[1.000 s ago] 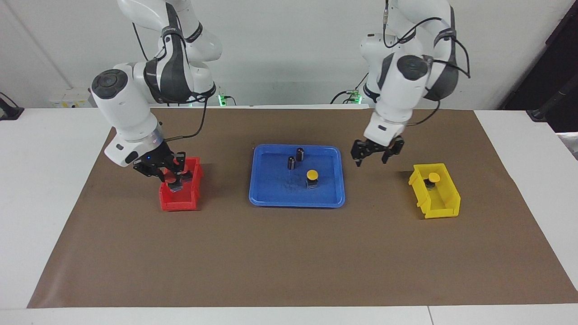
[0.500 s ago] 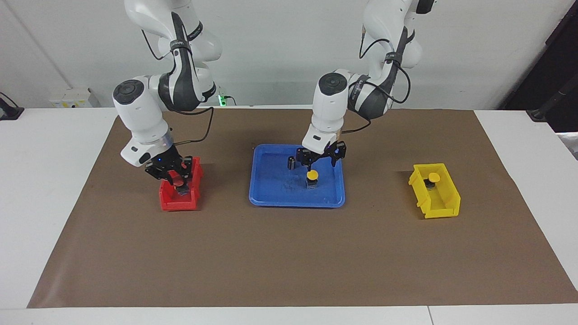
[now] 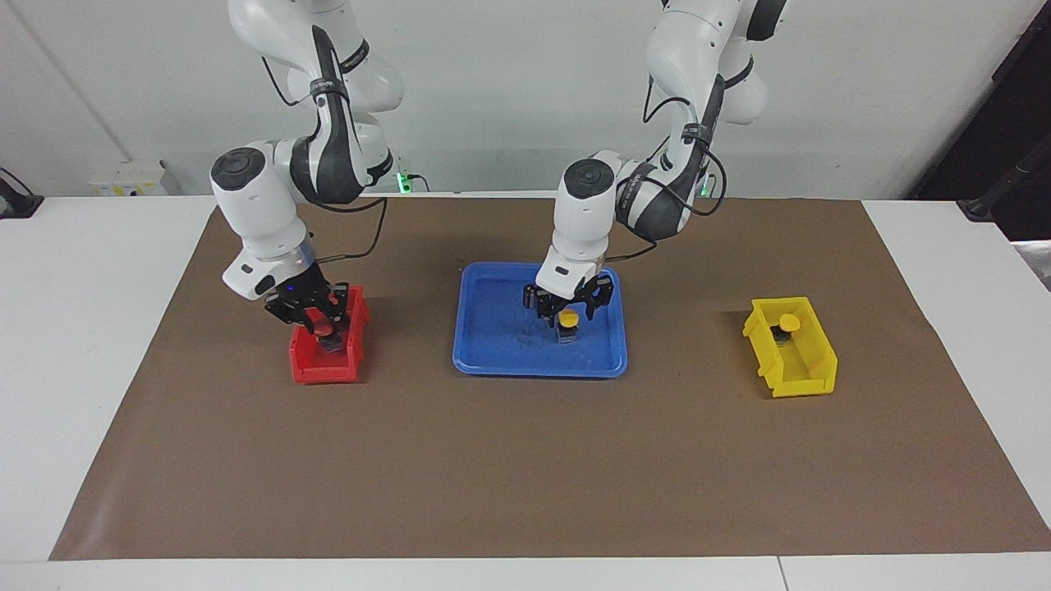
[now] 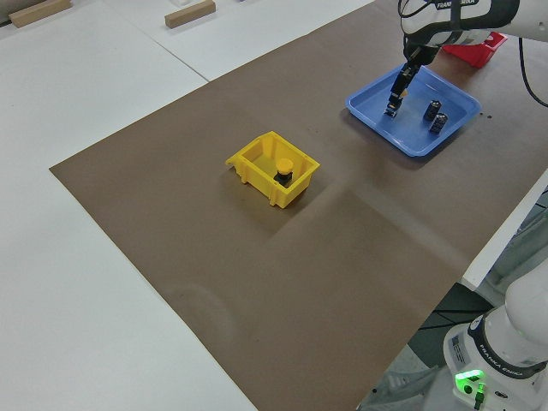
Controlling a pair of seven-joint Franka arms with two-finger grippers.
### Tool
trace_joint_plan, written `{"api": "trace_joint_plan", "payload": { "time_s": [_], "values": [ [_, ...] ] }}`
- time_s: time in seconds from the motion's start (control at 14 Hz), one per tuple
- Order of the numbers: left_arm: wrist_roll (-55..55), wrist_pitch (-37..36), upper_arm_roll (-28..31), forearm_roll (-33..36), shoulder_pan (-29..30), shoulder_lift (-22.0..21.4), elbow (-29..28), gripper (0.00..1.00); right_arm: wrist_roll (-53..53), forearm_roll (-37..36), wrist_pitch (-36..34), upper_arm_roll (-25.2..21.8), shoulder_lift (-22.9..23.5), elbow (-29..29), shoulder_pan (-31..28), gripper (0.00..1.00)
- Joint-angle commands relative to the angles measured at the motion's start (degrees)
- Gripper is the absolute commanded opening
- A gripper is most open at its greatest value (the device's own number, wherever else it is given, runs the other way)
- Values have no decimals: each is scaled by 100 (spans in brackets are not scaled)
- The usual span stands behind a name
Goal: Sort red and yellow buttons by color
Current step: 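Grasp the last yellow button with the left gripper and drop it in the yellow bin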
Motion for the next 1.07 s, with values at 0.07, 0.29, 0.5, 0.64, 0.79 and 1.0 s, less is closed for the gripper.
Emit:
{"api": "trace_joint_plan", "payload": {
  "time_s": [0.07,0.29,0.5,0.64,0.79,1.0],
  "values": [
    [-117,-213,98,79,-76,39,291,1,-227,166,398,62,-127,-338,-107,35],
    [-38,-1064,177,123,143,-66,914,1,-218,166,566,62,-127,-418,-89,37],
    [811,-1908,230,175,958,-364,1302,1,-218,166,601,62,-127,-444,-72,40],
    [1715,-2183,239,412,1539,-391,1530,1,-218,166,601,62,-127,-453,-72,49],
    [2638,-2131,256,422,2189,-374,1602,1,-218,166,601,62,-127,-445,-72,57],
    [3975,-1904,256,37,3025,-348,1532,1,-261,166,514,62,-110,-322,-98,71]
  ]
}}
